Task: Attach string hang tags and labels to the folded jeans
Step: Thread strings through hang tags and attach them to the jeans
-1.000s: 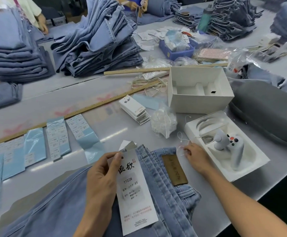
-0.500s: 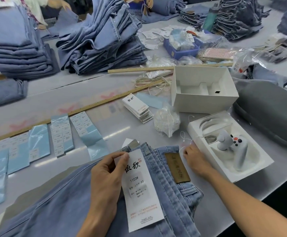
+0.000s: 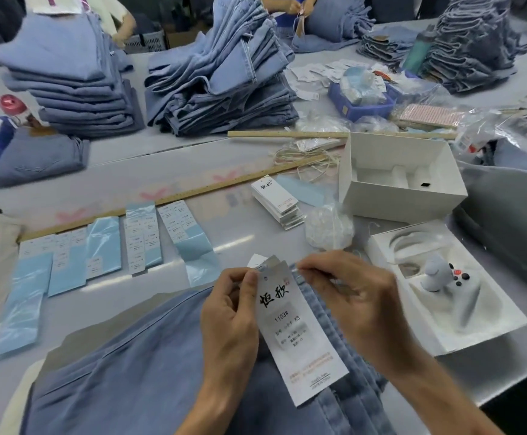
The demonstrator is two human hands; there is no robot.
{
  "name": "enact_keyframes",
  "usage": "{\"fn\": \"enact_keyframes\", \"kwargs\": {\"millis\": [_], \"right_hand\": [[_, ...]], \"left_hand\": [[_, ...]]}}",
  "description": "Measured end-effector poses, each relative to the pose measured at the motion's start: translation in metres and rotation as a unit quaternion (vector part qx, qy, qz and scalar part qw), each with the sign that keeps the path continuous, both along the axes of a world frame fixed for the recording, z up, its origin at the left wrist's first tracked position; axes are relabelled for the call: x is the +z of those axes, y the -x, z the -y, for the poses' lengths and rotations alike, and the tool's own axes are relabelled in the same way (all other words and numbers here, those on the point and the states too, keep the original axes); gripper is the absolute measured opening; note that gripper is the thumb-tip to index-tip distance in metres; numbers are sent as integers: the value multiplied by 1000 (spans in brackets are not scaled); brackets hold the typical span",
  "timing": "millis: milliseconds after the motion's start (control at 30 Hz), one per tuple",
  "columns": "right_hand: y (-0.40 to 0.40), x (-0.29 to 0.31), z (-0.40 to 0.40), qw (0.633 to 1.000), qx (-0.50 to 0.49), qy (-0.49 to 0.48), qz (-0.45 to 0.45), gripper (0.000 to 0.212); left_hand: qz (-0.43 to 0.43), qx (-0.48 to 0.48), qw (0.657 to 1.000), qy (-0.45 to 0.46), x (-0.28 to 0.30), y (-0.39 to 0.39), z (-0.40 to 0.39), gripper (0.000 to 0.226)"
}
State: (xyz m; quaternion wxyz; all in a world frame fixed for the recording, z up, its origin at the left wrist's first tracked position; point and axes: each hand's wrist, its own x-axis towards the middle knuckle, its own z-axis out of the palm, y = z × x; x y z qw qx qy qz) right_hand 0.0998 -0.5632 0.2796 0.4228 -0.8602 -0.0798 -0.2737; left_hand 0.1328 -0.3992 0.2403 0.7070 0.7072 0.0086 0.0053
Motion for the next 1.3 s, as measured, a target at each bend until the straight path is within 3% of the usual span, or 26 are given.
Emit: {"fn": "enact_keyframes", "kwargs": {"millis": [133, 400, 600, 733, 1000, 1067, 1133, 1167, 1233, 1267, 1300], "right_hand": [[3, -8, -33, 997, -3, 71, -12, 4], [7, -8, -43, 995, -61, 82, 4, 12], [11, -10, -32, 998, -49, 44, -10, 7], [16, -13, -35, 998, -38, 55, -5, 8], [24, -11, -38, 997, -51, 51, 8, 16], [26, -11, -36, 997, -59, 40, 5, 18], [27, -7, -29, 995, -91, 32, 13, 19], [27, -5, -23, 993, -113, 20, 20, 18], [30, 2, -10, 987, -159, -14, 33, 19], [32, 7, -3, 983, -179, -31, 42, 19], [35, 13, 2, 978, -195, -45, 56, 18]], "left_hand": [[84, 22, 996, -30, 8, 13, -3, 14], [122, -24, 992, -31, 21, 25, -5, 21], [6, -143, 980, 137, 20, 14, -25, 33], [24, -163, 982, 91, 15, 5, -31, 13], [51, -154, 984, 68, 10, 6, -21, 13], [70, -156, 985, 33, 12, 5, -17, 8], [128, -139, 979, -81, 20, 2, -14, 2], [198, -120, 956, -182, 28, -2, -15, 2], [355, -70, 858, -365, 52, -14, -22, 5], [400, -37, 828, -392, 67, -22, -26, 7], [422, -5, 820, -386, 84, -29, -30, 11]]}}
